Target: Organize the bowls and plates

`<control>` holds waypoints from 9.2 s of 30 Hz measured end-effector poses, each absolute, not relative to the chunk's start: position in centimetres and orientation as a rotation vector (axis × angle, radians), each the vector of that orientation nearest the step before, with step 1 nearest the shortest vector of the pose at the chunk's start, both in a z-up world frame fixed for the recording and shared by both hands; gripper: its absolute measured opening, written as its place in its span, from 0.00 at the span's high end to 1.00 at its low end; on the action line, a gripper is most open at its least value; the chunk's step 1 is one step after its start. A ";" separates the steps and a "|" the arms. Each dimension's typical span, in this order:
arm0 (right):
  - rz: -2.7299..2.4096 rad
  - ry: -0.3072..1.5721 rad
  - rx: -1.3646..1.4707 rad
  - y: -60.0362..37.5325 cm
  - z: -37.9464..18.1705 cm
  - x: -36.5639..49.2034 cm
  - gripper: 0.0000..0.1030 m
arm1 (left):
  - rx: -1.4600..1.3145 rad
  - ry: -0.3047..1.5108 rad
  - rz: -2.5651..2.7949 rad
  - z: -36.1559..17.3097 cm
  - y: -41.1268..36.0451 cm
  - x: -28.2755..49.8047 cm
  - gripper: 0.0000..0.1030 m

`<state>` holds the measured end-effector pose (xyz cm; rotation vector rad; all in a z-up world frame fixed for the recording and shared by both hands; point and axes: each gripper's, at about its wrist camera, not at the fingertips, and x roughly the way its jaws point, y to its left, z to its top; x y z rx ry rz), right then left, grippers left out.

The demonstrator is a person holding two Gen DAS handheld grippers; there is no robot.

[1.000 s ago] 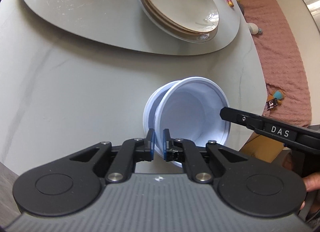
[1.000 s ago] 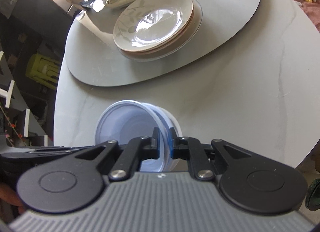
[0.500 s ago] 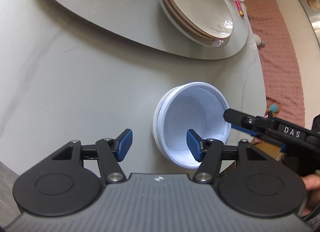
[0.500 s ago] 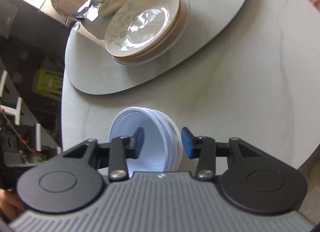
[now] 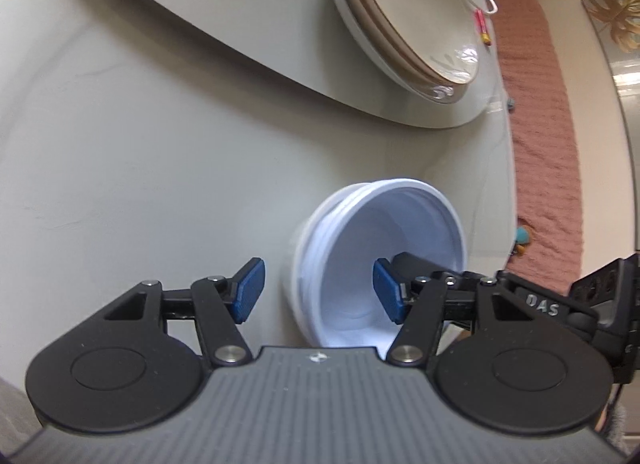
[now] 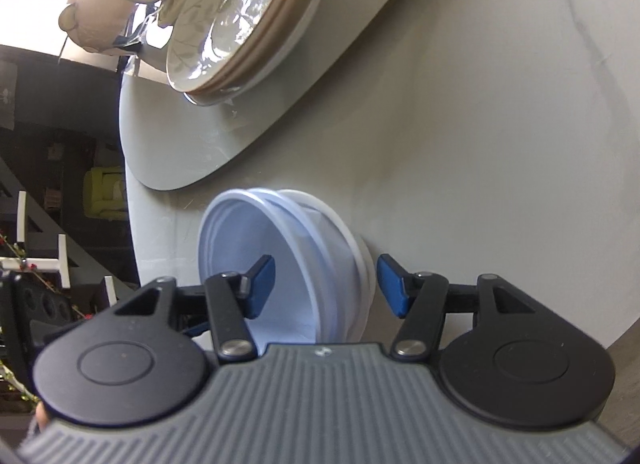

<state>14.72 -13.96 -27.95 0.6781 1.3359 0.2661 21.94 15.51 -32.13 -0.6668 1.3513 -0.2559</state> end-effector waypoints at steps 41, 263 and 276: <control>0.272 1.204 0.539 -13.6 -17.5 14.3 0.69 | -0.508 1.209 -0.297 -20.6 14.3 21.8 0.67; 0.342 0.653 0.061 -22.2 -2.3 2.0 0.14 | -0.216 0.719 0.119 1.0 5.1 -0.9 0.04; 0.346 0.648 0.046 -21.8 -2.1 1.8 0.14 | -0.198 0.701 0.104 1.7 4.8 -1.2 0.04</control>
